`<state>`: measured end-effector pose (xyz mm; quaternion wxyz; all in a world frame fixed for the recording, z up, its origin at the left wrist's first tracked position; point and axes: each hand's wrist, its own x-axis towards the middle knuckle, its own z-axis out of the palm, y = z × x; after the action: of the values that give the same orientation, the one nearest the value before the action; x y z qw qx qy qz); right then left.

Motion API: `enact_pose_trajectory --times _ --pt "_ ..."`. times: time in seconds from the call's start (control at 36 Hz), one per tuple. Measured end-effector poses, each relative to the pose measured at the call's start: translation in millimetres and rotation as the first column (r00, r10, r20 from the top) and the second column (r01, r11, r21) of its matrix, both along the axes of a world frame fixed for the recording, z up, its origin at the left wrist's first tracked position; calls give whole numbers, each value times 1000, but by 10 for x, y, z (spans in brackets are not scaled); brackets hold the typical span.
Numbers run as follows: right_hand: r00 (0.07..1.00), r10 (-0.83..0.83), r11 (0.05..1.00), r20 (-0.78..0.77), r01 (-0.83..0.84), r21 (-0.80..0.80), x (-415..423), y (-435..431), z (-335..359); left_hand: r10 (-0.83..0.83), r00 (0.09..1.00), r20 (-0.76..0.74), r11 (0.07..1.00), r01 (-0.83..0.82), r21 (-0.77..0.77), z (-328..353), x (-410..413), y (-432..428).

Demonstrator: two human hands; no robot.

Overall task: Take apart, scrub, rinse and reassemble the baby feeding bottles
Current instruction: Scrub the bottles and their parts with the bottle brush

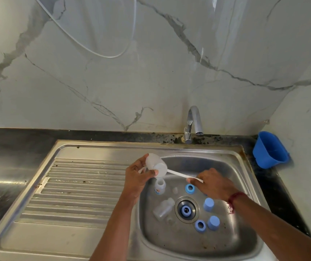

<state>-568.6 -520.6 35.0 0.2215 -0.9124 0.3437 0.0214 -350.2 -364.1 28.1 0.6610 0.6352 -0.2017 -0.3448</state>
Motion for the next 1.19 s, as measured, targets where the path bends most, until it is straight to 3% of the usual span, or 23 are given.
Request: enact_pose_trajectory --times 0.31,0.5,0.78,1.19 --pt "994 91 976 -64 -102 -193 -139 -17 82 100 989 -107 993 -107 -59 7 186 40" --pt "988 114 979 -105 -130 -157 -46 -114 196 -154 988 -8 987 154 -42 14 93 57" --pt "989 146 972 -11 -146 -187 -79 -80 60 45 996 -71 995 -51 -84 7 175 55" --pt "990 83 996 113 -81 -22 -22 -3 -109 -26 991 -132 986 4 -166 4 -33 -2"
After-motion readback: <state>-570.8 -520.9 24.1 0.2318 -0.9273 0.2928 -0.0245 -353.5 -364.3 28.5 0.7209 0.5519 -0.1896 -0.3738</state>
